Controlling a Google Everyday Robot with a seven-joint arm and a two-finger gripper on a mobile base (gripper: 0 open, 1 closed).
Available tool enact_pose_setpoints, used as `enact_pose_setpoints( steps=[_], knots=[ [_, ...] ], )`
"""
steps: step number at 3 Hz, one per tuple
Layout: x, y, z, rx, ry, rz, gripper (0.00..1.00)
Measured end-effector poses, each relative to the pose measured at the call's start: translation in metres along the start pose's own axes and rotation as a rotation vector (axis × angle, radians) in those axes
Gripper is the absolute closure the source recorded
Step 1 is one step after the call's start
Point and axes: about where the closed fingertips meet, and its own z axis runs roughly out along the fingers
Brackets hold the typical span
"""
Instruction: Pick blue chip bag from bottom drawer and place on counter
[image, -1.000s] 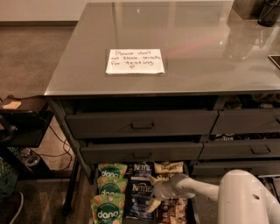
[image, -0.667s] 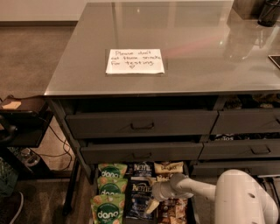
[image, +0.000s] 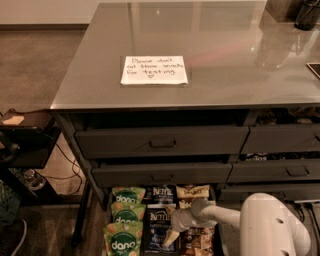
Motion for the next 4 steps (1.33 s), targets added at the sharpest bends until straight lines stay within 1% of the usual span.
enact_pose_setpoints(
  steps=[1, 2, 3, 4],
  knots=[
    [0.0063, -0.0045, 0.0003, 0.019, 0.022, -0.051, 0.21],
    [0.0086, -0.0069, -0.0008, 0.035, 0.055, -0.098, 0.45],
    [0.0069, -0.0072, -0.0037, 0.040, 0.063, -0.110, 0.68],
    [0.0048, -0.0070, -0.0064, 0.049, 0.069, -0.137, 0.91]
  ],
)
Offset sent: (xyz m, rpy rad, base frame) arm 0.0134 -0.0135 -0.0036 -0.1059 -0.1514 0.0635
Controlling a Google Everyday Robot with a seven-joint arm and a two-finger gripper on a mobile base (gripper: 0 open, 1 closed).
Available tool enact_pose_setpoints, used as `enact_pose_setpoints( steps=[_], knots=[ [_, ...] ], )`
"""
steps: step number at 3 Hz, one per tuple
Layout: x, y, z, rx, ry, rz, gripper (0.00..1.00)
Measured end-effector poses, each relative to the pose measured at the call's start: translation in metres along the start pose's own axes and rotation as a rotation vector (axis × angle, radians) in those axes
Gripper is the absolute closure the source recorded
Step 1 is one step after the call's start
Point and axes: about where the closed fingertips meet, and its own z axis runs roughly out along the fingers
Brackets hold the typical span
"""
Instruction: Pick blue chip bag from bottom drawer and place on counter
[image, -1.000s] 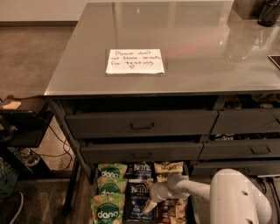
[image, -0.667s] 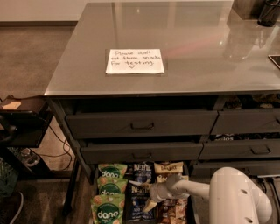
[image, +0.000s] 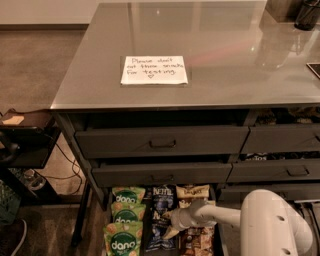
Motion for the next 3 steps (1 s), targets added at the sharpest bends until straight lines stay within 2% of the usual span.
enact_pose_setpoints(
  steps=[1, 3],
  knots=[
    [-0.007, -0.002, -0.010, 0.010, 0.002, -0.018, 1.00],
    [-0.041, -0.012, -0.049, 0.023, -0.026, -0.042, 1.00]
  ],
)
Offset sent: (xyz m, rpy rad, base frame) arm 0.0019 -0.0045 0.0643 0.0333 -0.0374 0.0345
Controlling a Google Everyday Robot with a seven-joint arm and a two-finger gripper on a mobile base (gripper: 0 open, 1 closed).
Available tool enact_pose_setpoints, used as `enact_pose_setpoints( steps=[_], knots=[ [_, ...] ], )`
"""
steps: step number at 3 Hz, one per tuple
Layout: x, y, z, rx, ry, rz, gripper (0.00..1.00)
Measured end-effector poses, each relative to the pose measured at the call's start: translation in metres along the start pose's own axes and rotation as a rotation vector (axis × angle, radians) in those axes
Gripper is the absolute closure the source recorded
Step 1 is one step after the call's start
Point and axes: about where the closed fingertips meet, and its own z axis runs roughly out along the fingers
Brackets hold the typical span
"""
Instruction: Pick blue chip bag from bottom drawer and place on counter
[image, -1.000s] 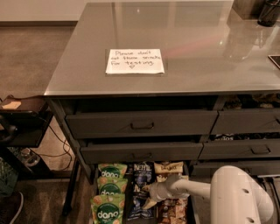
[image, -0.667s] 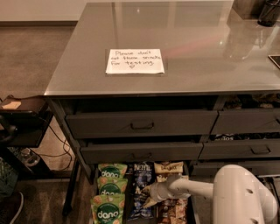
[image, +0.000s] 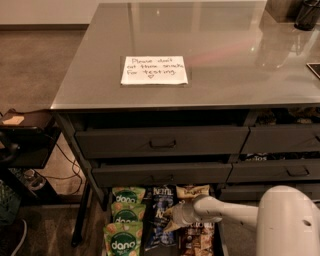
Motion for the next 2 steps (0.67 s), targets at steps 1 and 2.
enact_pose_setpoints(
  steps=[1, 2],
  knots=[
    [-0.032, -0.011, -0.034, 0.036, 0.003, -0.016, 1.00],
    [-0.074, -0.013, -0.070, 0.069, -0.013, -0.068, 1.00]
  ],
)
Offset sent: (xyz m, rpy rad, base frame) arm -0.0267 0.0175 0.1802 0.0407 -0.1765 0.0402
